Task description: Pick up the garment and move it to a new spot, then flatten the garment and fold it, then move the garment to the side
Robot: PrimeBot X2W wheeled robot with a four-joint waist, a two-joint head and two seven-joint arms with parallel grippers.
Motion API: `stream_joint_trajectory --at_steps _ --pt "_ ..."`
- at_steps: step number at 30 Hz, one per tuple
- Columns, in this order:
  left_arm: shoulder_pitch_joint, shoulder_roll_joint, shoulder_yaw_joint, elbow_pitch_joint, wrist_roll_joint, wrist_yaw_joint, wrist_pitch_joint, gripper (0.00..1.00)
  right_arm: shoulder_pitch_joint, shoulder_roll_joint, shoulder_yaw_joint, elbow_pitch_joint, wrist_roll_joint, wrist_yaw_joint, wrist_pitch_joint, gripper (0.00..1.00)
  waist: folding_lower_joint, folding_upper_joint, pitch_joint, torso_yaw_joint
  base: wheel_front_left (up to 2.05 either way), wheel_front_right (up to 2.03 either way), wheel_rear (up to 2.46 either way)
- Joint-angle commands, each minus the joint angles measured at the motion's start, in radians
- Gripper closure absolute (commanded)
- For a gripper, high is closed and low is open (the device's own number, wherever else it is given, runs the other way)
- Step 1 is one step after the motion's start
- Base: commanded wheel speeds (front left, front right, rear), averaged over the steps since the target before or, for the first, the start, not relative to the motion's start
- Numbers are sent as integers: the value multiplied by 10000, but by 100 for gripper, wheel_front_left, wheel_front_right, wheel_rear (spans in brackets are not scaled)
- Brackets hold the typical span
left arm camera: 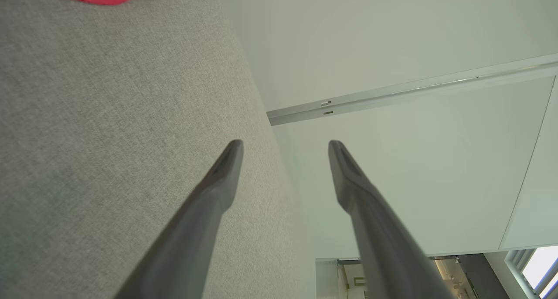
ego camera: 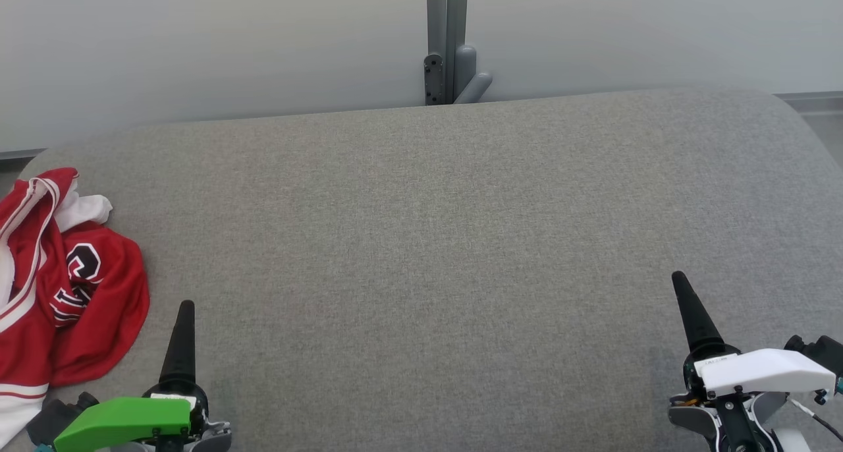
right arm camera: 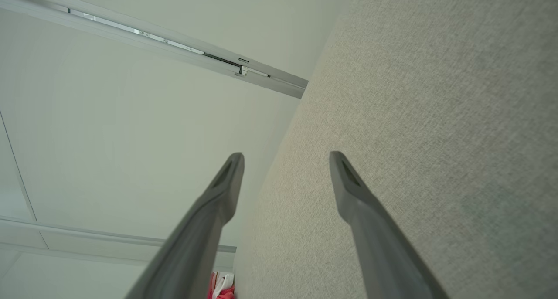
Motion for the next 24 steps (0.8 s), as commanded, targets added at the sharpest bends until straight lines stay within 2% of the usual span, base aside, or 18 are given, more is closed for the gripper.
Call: stream_joint_trajectory --at_steps 1,11,24 --pt "-39 157 -96 -243 596 69 -133 0 -31 -62 71 -329 -805 4 -160 0 0 0 -3 0 0 0 0" --pt "120 516 -466 -283 3200 218 -565 0 159 -73 432 -770 -3874 4 -593 0 0 0 -13 -16 0 0 0" --pt "333 746 -484 -225 5549 125 -1010 0 226 -221 770 -933 -6484 5 -1052 0 0 0 -33 -67 0 0 0"
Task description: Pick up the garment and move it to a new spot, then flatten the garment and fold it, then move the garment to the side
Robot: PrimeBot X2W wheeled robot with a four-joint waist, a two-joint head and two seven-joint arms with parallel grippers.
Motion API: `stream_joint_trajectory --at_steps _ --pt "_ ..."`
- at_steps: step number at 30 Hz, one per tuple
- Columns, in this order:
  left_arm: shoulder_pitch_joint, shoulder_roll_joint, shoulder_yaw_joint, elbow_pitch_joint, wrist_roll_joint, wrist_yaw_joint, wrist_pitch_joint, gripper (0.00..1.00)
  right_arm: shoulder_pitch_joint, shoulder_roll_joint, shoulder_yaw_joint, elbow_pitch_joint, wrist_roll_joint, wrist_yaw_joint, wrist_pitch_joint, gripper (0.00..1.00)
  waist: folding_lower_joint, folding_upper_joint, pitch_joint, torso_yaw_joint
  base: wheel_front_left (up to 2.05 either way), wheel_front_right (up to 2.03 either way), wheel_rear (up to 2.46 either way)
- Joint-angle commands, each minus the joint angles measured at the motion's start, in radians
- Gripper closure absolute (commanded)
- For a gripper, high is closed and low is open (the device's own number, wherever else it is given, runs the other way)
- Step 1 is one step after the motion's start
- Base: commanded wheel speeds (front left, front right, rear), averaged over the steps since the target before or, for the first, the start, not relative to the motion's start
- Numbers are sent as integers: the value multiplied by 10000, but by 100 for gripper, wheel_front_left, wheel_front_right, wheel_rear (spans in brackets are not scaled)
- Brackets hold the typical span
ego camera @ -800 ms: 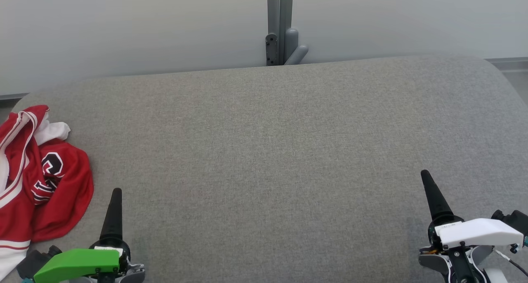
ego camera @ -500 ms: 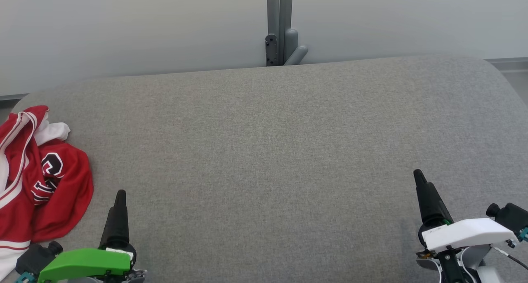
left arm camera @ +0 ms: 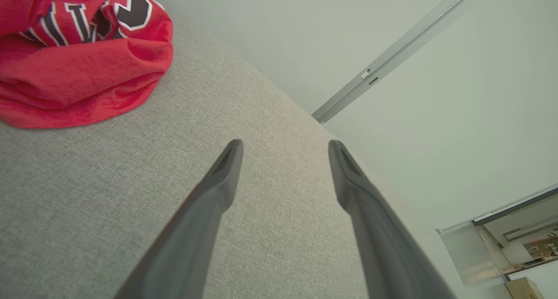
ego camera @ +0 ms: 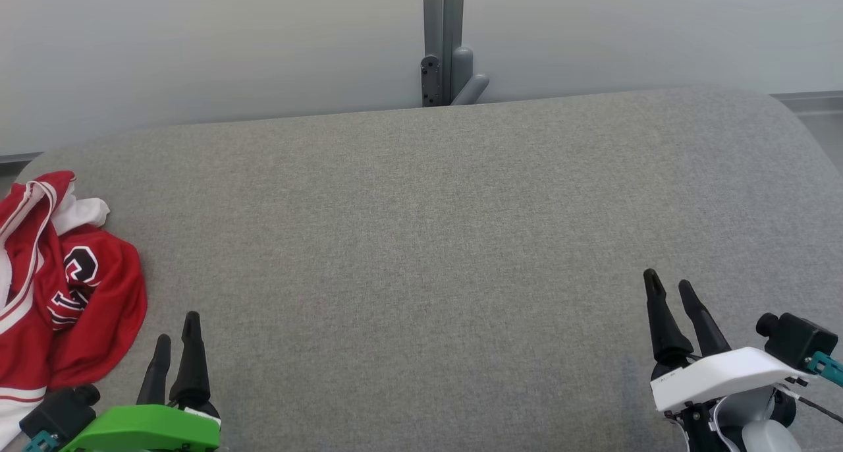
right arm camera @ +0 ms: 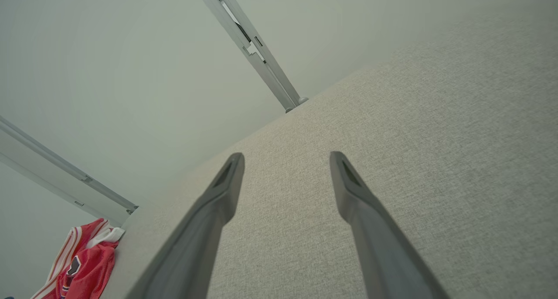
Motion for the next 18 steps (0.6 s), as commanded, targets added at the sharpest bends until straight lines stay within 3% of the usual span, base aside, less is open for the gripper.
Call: stream_joint_trajectory --at_steps 1,18 --pt "14 133 38 -109 412 -46 -87 0 -6 -96 62 -168 -410 3 -139 0 0 0 -3 -4 0 0 0" --pt "431 246 56 -174 2777 -280 -584 0 148 -359 486 -318 -2644 4 -645 0 0 0 -51 -30 0 0 0"
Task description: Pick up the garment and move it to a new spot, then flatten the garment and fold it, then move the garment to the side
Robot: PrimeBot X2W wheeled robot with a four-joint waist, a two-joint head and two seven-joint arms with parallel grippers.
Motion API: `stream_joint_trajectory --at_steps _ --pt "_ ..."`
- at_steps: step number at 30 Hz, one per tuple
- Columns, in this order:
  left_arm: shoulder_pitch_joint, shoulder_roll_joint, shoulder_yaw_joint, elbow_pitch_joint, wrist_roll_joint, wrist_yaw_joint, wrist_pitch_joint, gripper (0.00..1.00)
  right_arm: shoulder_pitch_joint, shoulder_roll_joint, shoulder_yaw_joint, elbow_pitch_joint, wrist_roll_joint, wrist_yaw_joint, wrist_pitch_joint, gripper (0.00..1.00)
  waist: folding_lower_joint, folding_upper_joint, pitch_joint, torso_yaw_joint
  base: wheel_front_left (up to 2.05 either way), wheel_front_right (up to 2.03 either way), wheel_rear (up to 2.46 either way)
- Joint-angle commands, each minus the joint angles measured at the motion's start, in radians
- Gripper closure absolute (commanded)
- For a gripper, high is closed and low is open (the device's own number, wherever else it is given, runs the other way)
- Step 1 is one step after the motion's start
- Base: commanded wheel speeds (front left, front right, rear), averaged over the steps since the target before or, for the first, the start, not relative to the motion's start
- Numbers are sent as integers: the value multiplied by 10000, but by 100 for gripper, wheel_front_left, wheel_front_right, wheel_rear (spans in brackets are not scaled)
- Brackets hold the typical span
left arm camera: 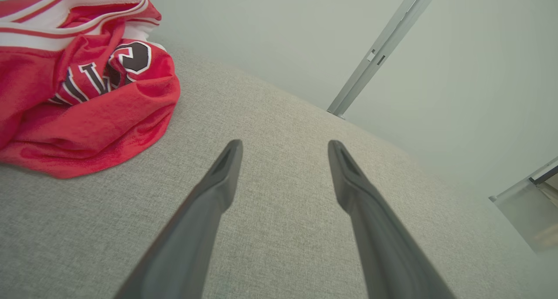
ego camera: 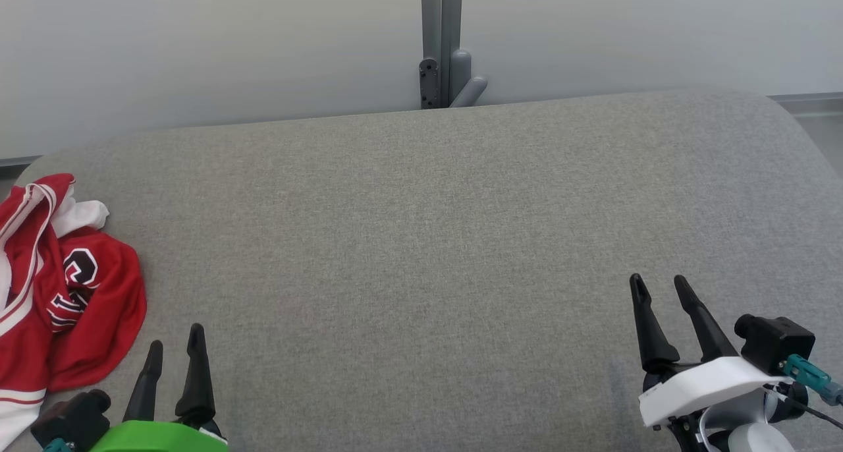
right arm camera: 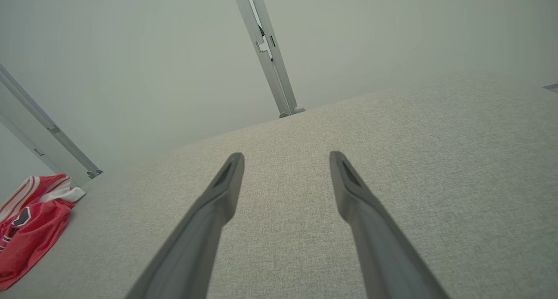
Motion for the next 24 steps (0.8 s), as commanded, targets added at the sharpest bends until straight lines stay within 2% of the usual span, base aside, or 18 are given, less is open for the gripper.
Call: stream_joint_trajectory --at_steps 1,24 --pt "85 131 21 -73 392 -77 -94 0 4 -115 59 -167 -365 4 -109 0 0 -1 2 5 0 0 0" --pt "466 245 117 41 2640 -232 -641 0 286 -193 -209 -268 -2753 4 -664 0 0 -1 -37 -39 0 0 0"
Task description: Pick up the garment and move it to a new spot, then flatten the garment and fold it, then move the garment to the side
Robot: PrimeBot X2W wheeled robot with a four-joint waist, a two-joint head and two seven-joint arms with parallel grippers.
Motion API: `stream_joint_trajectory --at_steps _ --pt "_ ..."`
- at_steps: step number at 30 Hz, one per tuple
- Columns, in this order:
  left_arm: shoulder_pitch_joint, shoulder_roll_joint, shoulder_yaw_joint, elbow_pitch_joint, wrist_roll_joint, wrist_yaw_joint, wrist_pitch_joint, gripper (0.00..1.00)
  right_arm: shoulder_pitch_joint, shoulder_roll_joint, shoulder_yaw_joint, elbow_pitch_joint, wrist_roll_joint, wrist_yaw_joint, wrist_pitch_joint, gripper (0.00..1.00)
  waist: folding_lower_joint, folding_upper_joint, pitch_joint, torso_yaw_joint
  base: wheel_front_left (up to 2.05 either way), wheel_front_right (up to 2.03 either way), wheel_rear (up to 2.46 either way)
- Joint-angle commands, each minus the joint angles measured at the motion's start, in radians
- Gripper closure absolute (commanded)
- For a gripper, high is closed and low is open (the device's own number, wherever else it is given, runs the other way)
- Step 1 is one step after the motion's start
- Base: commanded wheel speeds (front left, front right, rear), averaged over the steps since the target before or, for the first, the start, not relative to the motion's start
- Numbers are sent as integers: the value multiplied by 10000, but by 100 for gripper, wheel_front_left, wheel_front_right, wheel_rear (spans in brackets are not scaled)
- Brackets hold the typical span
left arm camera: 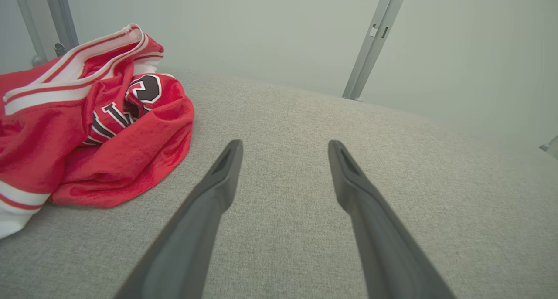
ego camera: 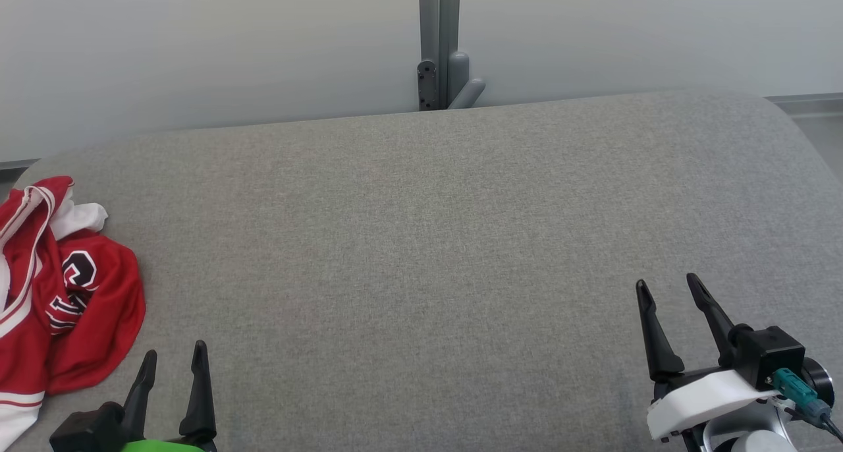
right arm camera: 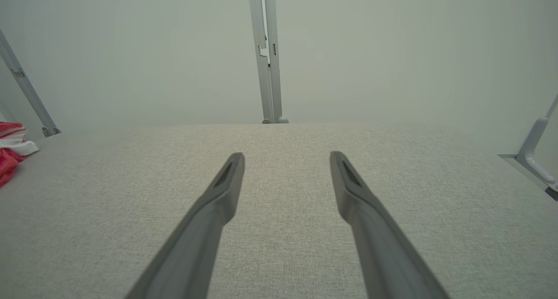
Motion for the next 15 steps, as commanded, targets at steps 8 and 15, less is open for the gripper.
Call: stream_joint_trajectory --at_steps 8,15 --pt "234 95 88 18 816 -68 -247 0 194 11 -126 -98 -877 3 -256 0 0 0 -16 -34 0 0 0" --pt "310 -4 194 49 1239 -92 -380 0 286 75 -191 -169 -1478 3 -397 0 0 0 -13 -53 0 0 0"
